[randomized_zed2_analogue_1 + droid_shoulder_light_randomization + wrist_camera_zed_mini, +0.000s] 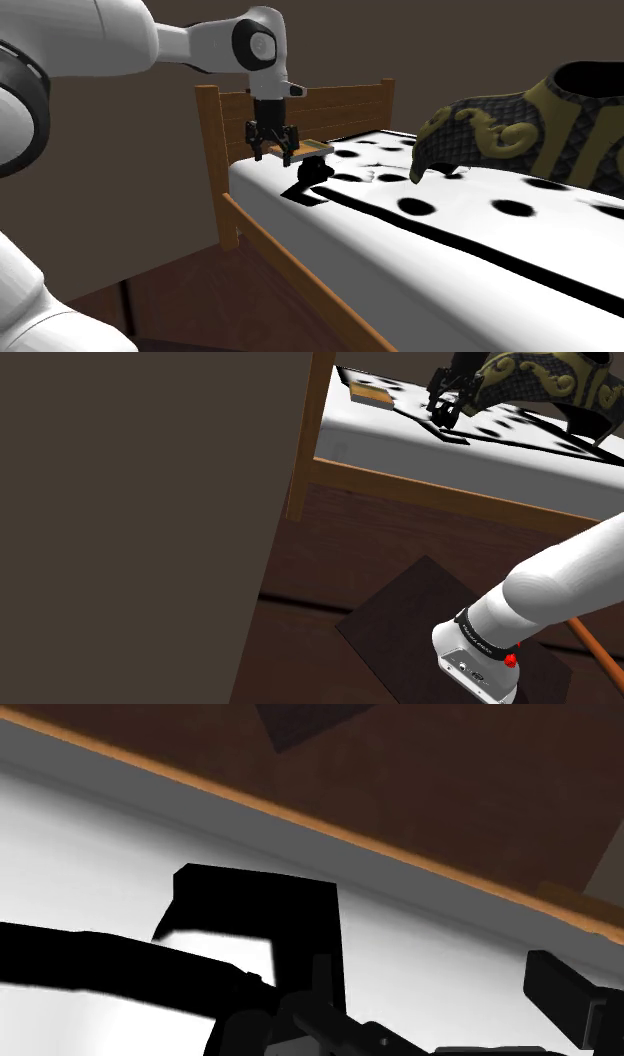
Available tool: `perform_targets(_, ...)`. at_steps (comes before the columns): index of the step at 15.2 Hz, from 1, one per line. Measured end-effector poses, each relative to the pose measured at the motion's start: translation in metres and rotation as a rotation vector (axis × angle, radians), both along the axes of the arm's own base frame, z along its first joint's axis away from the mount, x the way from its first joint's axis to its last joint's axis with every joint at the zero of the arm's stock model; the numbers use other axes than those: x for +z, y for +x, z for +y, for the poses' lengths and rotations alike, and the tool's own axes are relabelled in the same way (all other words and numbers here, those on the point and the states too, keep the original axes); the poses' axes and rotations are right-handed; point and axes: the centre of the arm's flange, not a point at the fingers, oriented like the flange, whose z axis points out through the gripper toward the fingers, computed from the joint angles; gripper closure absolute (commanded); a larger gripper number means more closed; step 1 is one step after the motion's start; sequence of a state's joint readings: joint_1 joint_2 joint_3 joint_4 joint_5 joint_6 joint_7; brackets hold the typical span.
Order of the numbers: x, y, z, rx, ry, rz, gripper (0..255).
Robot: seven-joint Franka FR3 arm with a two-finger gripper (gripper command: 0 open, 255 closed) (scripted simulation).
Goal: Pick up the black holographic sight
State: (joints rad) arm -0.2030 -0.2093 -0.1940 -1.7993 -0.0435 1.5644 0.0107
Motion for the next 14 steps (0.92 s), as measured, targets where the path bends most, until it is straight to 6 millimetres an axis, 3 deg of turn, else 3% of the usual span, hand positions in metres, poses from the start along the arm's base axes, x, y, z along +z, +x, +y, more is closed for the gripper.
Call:
perform_targets(8,0.017,0.022,-0.108,-0.206,0.046,-0.046,0)
perform_targets(14,0.009,0.016,-0.131,-0.245,0.027,-0.058,0)
